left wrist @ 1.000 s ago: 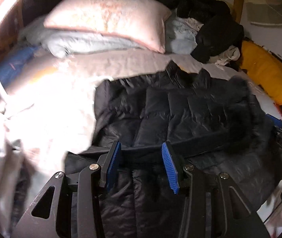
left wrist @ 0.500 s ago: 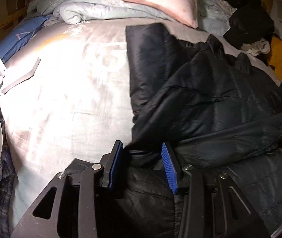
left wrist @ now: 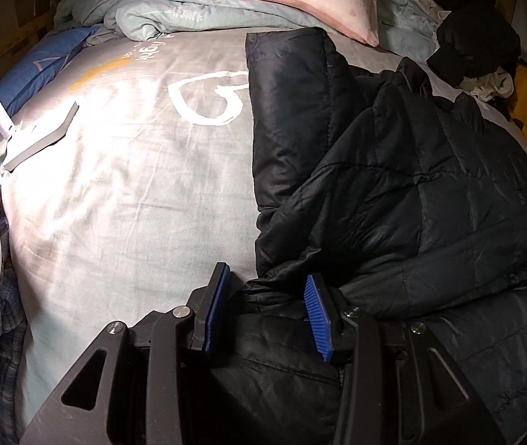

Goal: Fold large clothes
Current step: 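Lift the jacket hem and fold it toward the collar with the left gripper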

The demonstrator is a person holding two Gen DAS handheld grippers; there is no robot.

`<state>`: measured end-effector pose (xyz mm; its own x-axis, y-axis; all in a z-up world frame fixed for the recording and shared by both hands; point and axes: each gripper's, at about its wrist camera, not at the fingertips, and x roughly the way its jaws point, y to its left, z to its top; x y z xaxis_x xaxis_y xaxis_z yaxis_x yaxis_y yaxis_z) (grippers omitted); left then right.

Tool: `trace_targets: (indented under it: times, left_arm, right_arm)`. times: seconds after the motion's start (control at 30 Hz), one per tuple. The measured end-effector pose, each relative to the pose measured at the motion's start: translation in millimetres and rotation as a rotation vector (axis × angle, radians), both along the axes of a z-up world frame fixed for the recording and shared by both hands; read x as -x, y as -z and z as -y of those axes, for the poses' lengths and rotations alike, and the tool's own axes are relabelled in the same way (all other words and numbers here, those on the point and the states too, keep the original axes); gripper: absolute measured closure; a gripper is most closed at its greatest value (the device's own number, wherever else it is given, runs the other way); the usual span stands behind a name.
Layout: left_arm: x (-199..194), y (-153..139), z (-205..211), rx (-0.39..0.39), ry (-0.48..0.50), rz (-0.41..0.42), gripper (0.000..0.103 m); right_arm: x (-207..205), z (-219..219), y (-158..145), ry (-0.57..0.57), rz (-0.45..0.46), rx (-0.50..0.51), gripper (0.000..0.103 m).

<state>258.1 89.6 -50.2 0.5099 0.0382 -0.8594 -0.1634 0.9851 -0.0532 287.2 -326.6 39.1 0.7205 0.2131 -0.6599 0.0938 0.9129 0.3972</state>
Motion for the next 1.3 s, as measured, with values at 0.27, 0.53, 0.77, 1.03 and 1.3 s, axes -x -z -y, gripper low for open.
trace_targets:
  times: [0.27, 0.53, 0.77, 1.03, 1.3]
  left_arm:
    - [0, -6, -8, 0.008, -0.005, -0.005, 0.069]
    - [16, -50, -22, 0.103, 0.014, 0.167, 0.072]
    - [6, -33, 6, 0.278, 0.16, 0.083, 0.072]
    - [5, -9, 30, 0.117, 0.173, -0.061, 0.073]
    - [-4, -8, 16, -0.036, 0.064, -0.026, 0.085]
  right_arm:
    - [14, 24, -22, 0.193, 0.067, 0.213, 0.049]
    - [2, 10, -11, -0.025, -0.021, 0.144, 0.049]
    - [-1, -51, 34, -0.179, -0.214, 0.354, 0.049]
    - [-2, -59, 48, -0.237, -0.271, 0.396, 0.046]
    - [-8, -54, 38, -0.173, -0.214, 0.413, 0.043]
